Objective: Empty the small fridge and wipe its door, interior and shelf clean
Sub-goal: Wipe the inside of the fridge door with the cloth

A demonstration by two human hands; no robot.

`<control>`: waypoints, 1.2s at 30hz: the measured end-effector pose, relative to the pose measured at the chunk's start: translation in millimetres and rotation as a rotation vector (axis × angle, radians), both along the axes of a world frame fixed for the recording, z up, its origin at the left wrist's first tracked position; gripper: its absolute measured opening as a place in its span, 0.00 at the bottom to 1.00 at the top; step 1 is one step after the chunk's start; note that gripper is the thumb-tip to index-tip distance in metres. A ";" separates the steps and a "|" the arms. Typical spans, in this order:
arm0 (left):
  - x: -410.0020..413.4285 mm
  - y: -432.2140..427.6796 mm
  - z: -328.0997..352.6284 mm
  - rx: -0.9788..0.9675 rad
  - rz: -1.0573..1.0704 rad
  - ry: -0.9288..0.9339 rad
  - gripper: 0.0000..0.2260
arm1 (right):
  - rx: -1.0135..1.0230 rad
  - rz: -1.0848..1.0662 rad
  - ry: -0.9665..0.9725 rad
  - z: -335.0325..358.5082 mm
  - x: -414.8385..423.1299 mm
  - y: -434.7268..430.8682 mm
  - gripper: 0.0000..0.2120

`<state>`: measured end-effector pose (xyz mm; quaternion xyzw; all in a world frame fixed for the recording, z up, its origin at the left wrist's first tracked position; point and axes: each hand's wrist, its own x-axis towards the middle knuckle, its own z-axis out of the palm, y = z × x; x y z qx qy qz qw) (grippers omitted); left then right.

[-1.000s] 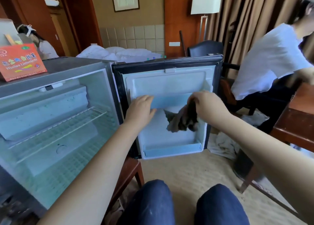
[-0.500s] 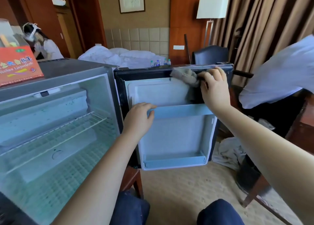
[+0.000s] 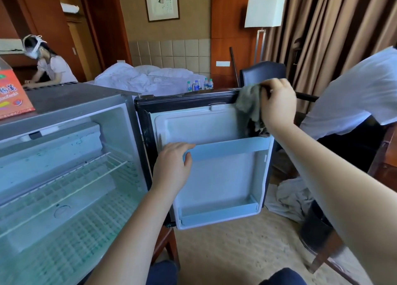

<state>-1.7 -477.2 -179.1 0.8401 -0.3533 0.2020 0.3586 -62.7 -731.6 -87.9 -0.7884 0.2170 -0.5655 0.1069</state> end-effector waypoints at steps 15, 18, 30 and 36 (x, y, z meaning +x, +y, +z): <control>2.4 6.8 -4.7 -0.023 -0.055 -0.057 0.13 | -0.120 0.219 0.205 -30.4 -2.5 52.1 0.12; 0.1 2.5 9.7 -0.067 -0.041 -0.031 0.11 | -0.042 0.233 0.343 -42.8 -31.4 56.4 0.09; 16.6 2.9 58.2 0.027 -0.156 0.156 0.10 | 0.182 0.468 0.305 -56.3 -20.7 81.5 0.03; 23.4 -28.1 84.1 -0.263 -0.037 -0.126 0.02 | 0.274 0.350 0.267 -69.0 -12.3 75.4 0.10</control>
